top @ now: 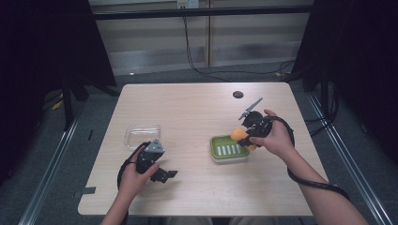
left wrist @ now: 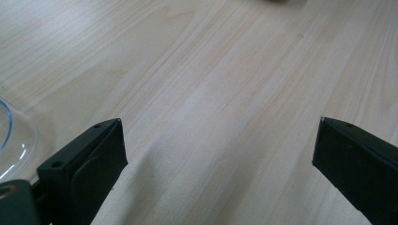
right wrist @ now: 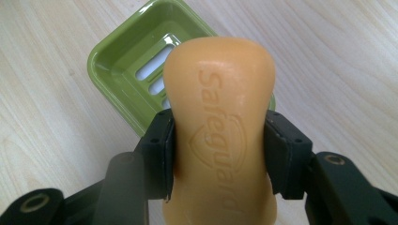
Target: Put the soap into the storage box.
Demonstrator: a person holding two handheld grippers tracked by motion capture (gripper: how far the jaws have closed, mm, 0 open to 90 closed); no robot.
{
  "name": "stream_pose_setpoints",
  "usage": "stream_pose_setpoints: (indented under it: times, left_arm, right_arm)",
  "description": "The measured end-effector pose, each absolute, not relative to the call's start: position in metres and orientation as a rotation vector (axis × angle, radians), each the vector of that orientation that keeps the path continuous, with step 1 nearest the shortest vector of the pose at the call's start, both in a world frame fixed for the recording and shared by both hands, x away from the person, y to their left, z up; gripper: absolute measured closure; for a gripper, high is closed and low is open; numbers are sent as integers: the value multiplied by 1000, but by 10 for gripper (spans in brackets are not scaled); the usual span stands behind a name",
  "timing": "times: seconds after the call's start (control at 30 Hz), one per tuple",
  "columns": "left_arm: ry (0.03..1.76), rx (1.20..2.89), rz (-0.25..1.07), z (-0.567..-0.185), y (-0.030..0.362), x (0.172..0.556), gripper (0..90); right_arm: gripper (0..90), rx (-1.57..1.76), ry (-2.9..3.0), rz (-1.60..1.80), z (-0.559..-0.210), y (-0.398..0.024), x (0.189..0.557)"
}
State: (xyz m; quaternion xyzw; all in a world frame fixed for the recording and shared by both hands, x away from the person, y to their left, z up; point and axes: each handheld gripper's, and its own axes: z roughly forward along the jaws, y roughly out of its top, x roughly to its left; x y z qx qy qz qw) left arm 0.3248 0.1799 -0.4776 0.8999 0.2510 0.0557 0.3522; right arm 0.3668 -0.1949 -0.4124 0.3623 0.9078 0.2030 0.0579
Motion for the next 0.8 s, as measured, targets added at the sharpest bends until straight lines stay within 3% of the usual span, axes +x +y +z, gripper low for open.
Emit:
stream_pose_setpoints:
  times: [0.8]
  left_arm:
    - [650, 2325, 132, -477, 182, 325, 29]
  right_arm:
    - [497, 1045, 2780, 597, -418, -185, 372]
